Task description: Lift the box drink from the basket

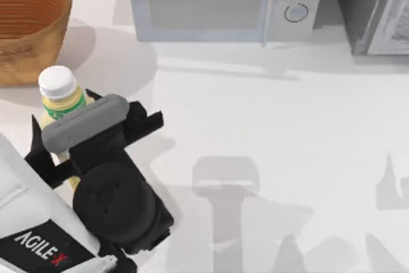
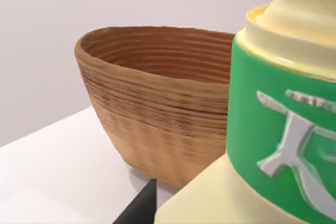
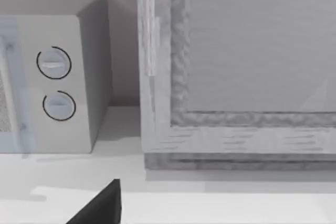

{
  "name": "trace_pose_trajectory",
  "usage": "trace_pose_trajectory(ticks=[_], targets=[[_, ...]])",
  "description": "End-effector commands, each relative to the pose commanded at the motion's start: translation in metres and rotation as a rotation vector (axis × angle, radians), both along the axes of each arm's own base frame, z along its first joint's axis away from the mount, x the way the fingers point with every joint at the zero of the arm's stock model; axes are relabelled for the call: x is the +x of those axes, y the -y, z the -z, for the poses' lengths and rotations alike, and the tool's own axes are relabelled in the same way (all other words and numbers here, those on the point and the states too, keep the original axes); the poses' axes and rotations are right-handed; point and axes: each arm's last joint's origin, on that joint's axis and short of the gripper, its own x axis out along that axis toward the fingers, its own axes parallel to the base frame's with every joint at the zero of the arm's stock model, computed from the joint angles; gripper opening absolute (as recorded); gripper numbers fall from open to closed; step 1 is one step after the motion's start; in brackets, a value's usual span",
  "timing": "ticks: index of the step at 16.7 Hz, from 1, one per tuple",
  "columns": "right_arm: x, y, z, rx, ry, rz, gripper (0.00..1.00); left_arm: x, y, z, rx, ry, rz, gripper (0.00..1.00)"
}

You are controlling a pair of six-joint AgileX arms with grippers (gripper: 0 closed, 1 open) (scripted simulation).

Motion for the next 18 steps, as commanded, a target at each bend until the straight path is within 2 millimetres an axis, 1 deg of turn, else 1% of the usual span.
trace_pose_trajectory(ticks=[12,13,18], targets=[[0.0000,0.0000,0.0000,0.000,0.000,0.000,1.00,0.0000,0.0000,0.0000,0.000,0.000,0.000,0.98],[0.0000,0.0000,0.0000,0.000,0.000,0.000,1.00,0.0000,0.0000,0.0000,0.000,0.000,0.000,1.00],[0.0000,0.0000,0.0000,0.000,0.000,0.000,1.00,0.0000,0.0000,0.0000,0.000,0.000,0.000,1.00]])
